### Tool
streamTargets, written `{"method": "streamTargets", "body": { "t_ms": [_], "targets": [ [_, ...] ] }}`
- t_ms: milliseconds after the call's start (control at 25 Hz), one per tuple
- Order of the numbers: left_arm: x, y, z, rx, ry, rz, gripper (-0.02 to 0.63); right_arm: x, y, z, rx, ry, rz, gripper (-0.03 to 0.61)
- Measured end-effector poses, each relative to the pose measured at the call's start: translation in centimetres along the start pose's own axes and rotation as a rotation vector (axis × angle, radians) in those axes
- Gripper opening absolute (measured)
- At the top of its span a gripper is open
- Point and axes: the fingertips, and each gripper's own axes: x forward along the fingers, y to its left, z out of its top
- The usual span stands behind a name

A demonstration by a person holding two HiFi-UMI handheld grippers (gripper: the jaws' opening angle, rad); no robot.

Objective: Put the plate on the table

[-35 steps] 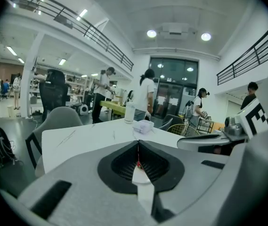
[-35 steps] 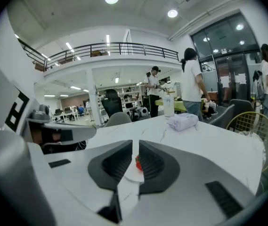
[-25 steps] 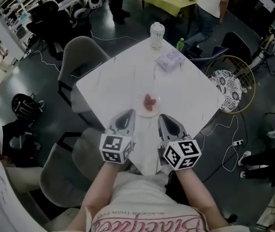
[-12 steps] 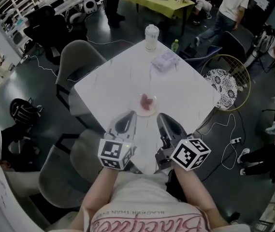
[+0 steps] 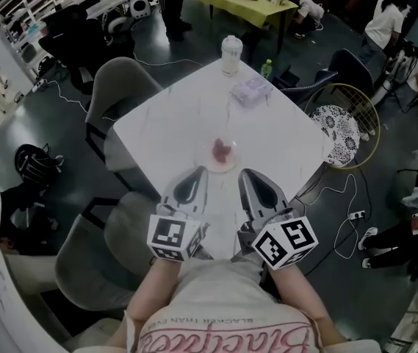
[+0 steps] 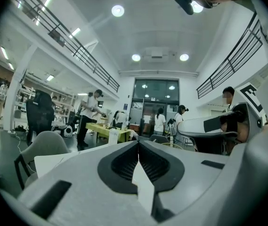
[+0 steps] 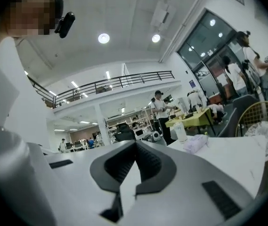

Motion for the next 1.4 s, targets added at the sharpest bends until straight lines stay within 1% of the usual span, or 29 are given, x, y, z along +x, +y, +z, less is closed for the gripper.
{"method": "streamTargets", "body": {
  "t_ms": [160,320,640,1040,1400],
  "targets": [
    [-0.1,-0.7,0.1,0.003,-0.016,-0.002,0.005,-0.3,0.0,0.1,-0.072,-0.014,-0.010,0.003],
    [0.0,-1.0,0.2,0.007,-0.025,-0.006,0.005,-0.4,0.1,0.0,-0.104,-0.008,-0.010,0.004],
    [0.3,-1.3,0.1,0.003,-0.026,-0.006,0.005,-0.4,-0.2,-0.5,-0.142,0.022,-0.019,0.003],
    [0.5,-2.3,-0.1,0.007,-0.022,-0.027,0.005,-0.6,-0.2,-1.1,-0.155,0.045,-0.010,0.003],
    [0.5,-2.9,0.4,0.014,-0.037,-0.037,0.005,-1.1,-0.3,-0.9,-0.178,0.046,-0.010,0.003]
  ]
}}
